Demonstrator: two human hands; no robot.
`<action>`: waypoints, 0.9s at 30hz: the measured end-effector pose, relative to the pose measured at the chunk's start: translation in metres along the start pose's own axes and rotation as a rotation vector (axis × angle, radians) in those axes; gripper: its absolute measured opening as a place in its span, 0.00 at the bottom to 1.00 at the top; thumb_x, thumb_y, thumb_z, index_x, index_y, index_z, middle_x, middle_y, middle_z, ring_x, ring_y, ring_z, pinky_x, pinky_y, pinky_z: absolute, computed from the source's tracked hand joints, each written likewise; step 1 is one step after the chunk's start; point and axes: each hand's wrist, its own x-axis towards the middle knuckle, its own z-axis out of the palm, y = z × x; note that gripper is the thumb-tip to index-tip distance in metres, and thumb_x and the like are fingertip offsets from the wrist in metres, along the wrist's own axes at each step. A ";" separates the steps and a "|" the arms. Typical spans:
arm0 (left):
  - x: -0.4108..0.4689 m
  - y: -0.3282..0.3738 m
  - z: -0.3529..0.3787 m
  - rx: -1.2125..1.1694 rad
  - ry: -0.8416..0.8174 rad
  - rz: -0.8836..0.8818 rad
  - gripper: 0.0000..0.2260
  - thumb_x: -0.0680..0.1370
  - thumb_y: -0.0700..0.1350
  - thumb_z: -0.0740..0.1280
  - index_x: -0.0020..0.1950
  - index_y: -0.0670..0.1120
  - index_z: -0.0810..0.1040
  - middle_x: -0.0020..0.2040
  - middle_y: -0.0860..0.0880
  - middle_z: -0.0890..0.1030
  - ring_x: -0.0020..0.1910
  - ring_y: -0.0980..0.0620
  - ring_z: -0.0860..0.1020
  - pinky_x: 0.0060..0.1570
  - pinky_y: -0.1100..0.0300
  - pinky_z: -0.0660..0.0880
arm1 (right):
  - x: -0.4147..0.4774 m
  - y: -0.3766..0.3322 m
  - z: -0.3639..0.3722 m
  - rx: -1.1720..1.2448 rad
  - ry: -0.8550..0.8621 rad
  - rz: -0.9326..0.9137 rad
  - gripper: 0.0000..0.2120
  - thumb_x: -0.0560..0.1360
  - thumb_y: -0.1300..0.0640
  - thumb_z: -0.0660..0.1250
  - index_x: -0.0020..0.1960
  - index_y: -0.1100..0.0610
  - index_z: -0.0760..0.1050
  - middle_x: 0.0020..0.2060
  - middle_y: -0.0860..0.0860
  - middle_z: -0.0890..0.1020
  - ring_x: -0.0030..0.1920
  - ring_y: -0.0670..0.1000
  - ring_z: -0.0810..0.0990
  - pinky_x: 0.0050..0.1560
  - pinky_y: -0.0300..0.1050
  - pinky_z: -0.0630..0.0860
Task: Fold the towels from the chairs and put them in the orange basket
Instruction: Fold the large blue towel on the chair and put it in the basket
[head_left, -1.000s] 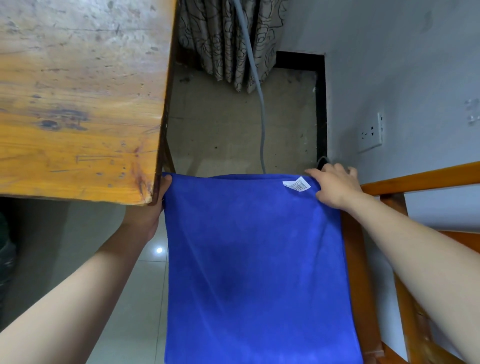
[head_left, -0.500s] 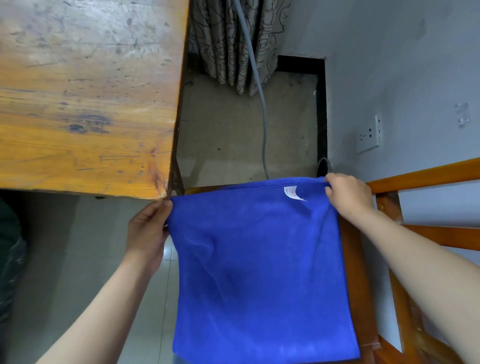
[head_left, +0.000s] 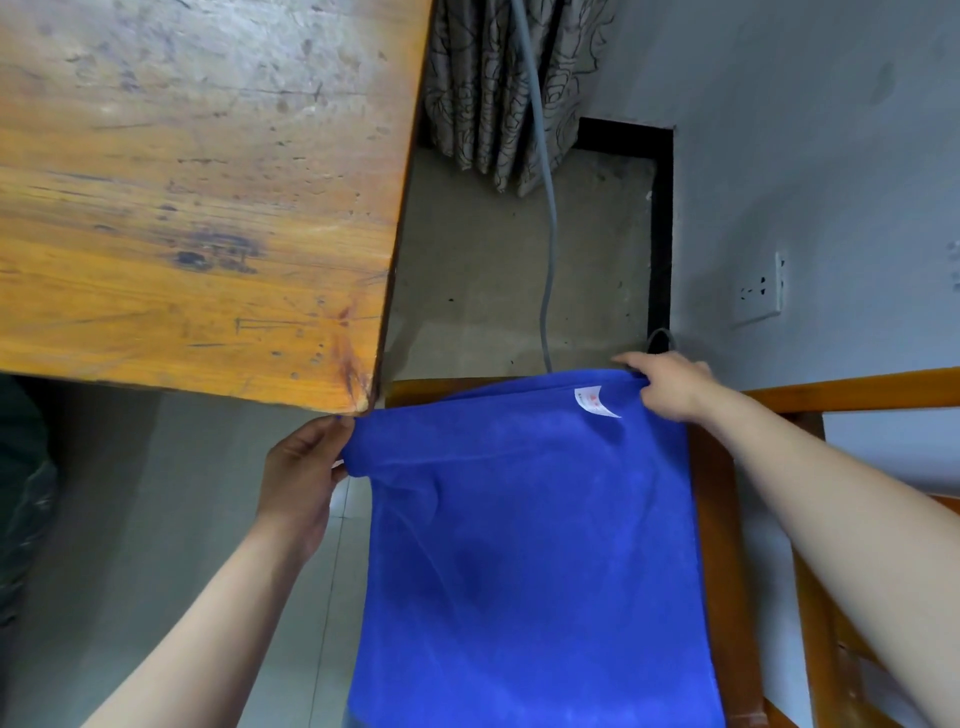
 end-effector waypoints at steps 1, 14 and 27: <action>-0.001 0.000 0.000 0.007 0.005 -0.012 0.10 0.78 0.38 0.62 0.41 0.47 0.80 0.37 0.54 0.83 0.39 0.58 0.81 0.38 0.64 0.78 | 0.001 -0.001 0.000 -0.005 -0.009 0.002 0.29 0.74 0.66 0.54 0.71 0.46 0.64 0.67 0.51 0.73 0.69 0.56 0.65 0.67 0.52 0.58; -0.037 0.007 -0.010 0.072 -0.027 -0.029 0.07 0.78 0.37 0.62 0.43 0.44 0.79 0.35 0.54 0.83 0.40 0.54 0.80 0.45 0.59 0.75 | -0.044 0.008 0.006 -0.012 0.305 0.036 0.06 0.75 0.59 0.63 0.52 0.56 0.75 0.51 0.56 0.76 0.59 0.59 0.70 0.57 0.50 0.67; -0.115 0.059 -0.037 -0.004 -0.028 0.156 0.10 0.75 0.34 0.66 0.40 0.45 0.83 0.41 0.47 0.83 0.48 0.47 0.78 0.59 0.51 0.72 | -0.171 0.014 -0.015 0.852 0.402 -0.025 0.18 0.71 0.72 0.67 0.58 0.57 0.75 0.48 0.55 0.78 0.48 0.51 0.76 0.38 0.33 0.73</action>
